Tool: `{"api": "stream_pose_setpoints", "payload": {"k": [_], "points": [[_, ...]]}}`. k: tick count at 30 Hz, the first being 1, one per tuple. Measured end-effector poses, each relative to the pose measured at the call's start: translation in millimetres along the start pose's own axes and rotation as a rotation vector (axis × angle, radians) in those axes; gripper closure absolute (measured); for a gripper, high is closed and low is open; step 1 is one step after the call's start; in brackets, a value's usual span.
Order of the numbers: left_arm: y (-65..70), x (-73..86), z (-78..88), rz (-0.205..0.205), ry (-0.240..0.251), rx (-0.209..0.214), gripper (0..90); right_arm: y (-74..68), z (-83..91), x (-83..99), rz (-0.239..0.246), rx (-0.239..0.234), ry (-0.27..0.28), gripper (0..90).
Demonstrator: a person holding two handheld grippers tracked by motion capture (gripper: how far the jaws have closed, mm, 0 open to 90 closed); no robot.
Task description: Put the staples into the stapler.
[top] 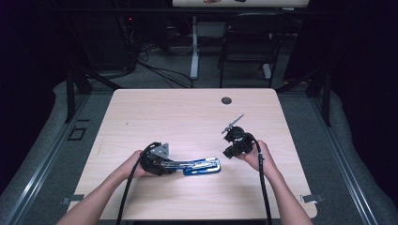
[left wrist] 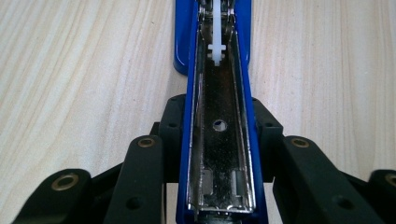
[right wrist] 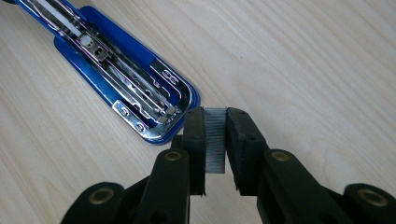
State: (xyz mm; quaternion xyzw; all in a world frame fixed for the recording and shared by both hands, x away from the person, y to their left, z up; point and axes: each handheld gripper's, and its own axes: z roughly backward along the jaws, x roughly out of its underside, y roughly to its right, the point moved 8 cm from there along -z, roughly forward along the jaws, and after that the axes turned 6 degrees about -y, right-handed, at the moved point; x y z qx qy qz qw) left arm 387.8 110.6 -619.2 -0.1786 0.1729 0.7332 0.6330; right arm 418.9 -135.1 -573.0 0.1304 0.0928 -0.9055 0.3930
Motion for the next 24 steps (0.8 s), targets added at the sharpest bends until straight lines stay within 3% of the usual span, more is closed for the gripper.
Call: {"api": "stream_pose_setpoints", "payload": {"k": [24], "points": [[-0.7, 0.3, -1.0, 0.007, 0.006, 0.0, 65.6, -18.5, -1.6, -33.0, 0.165, -0.019, -0.013, 78.6]]}}
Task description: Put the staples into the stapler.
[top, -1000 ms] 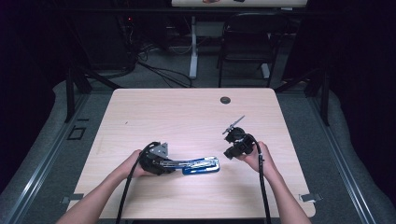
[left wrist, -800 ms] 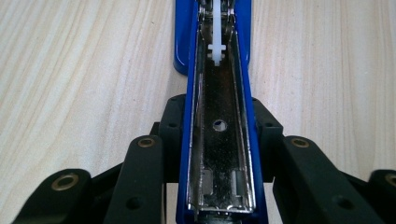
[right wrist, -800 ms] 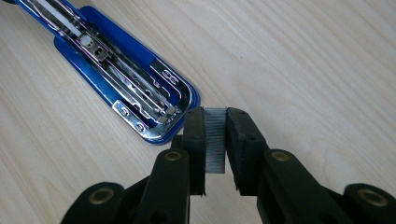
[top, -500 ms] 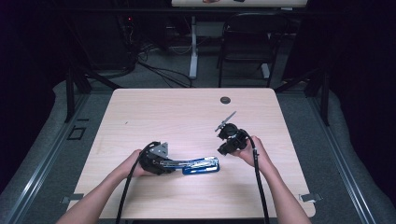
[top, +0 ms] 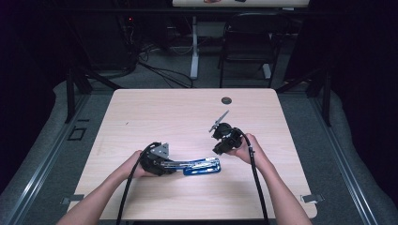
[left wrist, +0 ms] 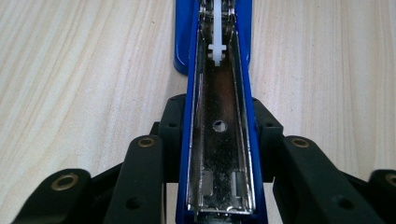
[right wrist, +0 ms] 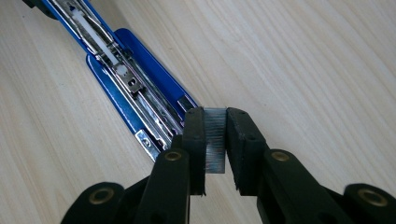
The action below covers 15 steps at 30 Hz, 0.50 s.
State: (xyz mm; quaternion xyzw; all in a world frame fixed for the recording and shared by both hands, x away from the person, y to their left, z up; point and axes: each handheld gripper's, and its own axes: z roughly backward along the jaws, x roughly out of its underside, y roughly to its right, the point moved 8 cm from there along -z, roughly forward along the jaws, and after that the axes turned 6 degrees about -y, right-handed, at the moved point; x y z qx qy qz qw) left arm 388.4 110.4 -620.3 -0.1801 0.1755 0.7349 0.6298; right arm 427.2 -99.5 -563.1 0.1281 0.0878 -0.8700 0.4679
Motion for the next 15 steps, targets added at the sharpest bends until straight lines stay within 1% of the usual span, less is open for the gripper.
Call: {"api": "stream_pose_setpoints", "payload": {"k": [4, 5, 13, 15], "points": [[-0.5, 0.0, 0.1, -0.002, -0.002, 0.003, 65.6, -4.0, -1.6, -3.9, 0.038, -0.009, 0.007, 78.6], [-0.2, 0.0, 0.4, -0.003, -0.005, 0.012, 65.6, -5.3, -2.2, -4.6, 0.046, -0.013, 0.008, 78.6], [-1.2, 0.0, 0.9, -0.018, -0.017, 0.012, 65.7, -14.7, -8.1, -10.2, 0.119, -0.034, 0.007, 78.6], [-2.3, -0.4, 0.6, -0.024, -0.018, 0.013, 65.7, -16.6, -9.4, -11.4, 0.118, -0.042, 0.015, 78.6]]}}
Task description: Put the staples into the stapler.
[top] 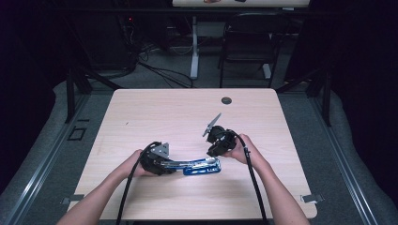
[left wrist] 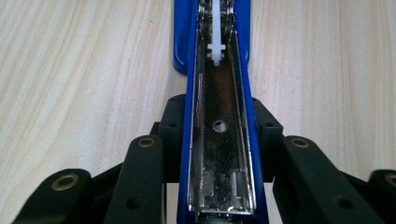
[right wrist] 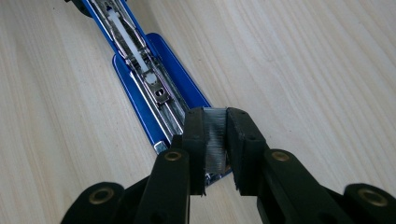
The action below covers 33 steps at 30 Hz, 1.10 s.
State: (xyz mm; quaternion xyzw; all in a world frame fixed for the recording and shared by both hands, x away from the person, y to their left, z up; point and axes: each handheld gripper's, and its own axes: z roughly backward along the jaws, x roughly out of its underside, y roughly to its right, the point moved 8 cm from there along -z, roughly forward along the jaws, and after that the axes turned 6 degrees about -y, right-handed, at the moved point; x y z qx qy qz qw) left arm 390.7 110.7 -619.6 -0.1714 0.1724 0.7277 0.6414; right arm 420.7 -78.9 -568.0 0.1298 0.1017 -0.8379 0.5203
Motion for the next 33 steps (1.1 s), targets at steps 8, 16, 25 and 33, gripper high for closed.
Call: {"api": "stream_pose_setpoints", "payload": {"k": [8, 16, 25, 33], "points": [[-3.4, 0.1, 0.3, -0.012, -0.012, -0.006, 65.7, -5.9, -7.9, -2.7, 0.041, -0.012, -0.002, 78.6], [-3.2, -0.4, 0.2, -0.014, -0.011, -0.007, 65.7, -10.4, -11.6, -2.3, 0.089, -0.003, -0.005, 78.6], [-3.1, -0.3, 0.0, -0.01, -0.011, -0.006, 65.6, -14.3, -15.8, -3.3, 0.149, 0.012, -0.015, 78.6], [-3.2, 0.2, 0.4, -0.01, -0.021, -0.007, 65.6, -17.4, -23.4, 0.6, 0.19, 0.017, -0.034, 78.6]]}}
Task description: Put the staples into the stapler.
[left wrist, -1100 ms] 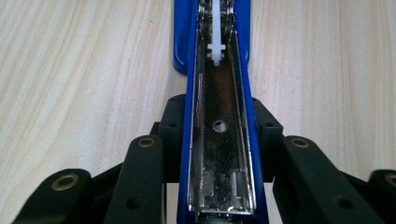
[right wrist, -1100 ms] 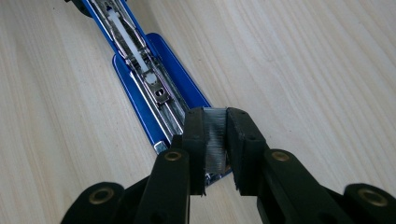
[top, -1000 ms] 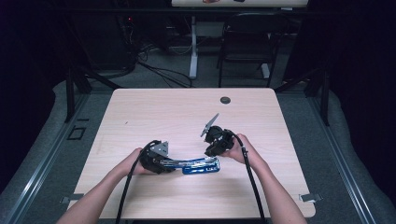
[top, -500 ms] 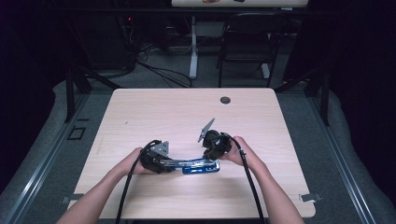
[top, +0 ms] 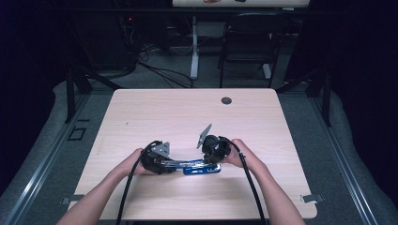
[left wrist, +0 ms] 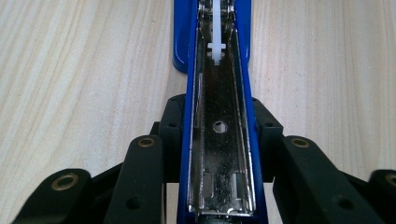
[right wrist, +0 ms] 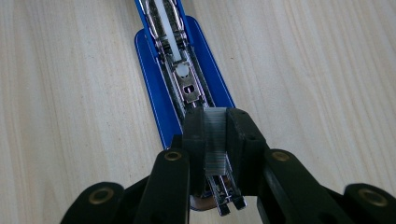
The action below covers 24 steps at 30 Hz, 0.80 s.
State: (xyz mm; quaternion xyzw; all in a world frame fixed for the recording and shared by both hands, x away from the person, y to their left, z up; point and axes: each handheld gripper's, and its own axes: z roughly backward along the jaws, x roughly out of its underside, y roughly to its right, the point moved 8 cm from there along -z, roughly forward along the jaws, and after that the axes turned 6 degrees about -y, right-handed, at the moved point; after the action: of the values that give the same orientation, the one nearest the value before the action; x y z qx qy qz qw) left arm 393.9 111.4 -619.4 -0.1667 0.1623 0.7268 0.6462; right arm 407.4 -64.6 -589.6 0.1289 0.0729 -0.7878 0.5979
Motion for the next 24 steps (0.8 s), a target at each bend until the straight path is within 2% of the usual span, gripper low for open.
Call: {"api": "stream_pose_setpoints", "payload": {"k": [4, 8, 14, 24], "points": [[0.4, -0.2, -0.9, 0.003, 0.008, 0.009, 65.6, -0.4, 0.1, 1.7, 0.017, -0.004, 0.006, 78.6], [-0.2, 0.3, -0.9, 0.004, -0.002, -0.001, 65.6, -1.0, 0.6, 2.1, 0.051, 0.009, -0.001, 78.6], [0.3, 0.0, -1.9, 0.008, 0.008, 0.007, 65.6, -0.1, 2.6, -1.2, 0.093, 0.022, 0.008, 78.6], [0.6, 1.0, -2.9, 0.011, 0.0, 0.017, 65.7, 0.3, -0.6, 0.0, 0.159, -0.008, 0.006, 78.6]]}}
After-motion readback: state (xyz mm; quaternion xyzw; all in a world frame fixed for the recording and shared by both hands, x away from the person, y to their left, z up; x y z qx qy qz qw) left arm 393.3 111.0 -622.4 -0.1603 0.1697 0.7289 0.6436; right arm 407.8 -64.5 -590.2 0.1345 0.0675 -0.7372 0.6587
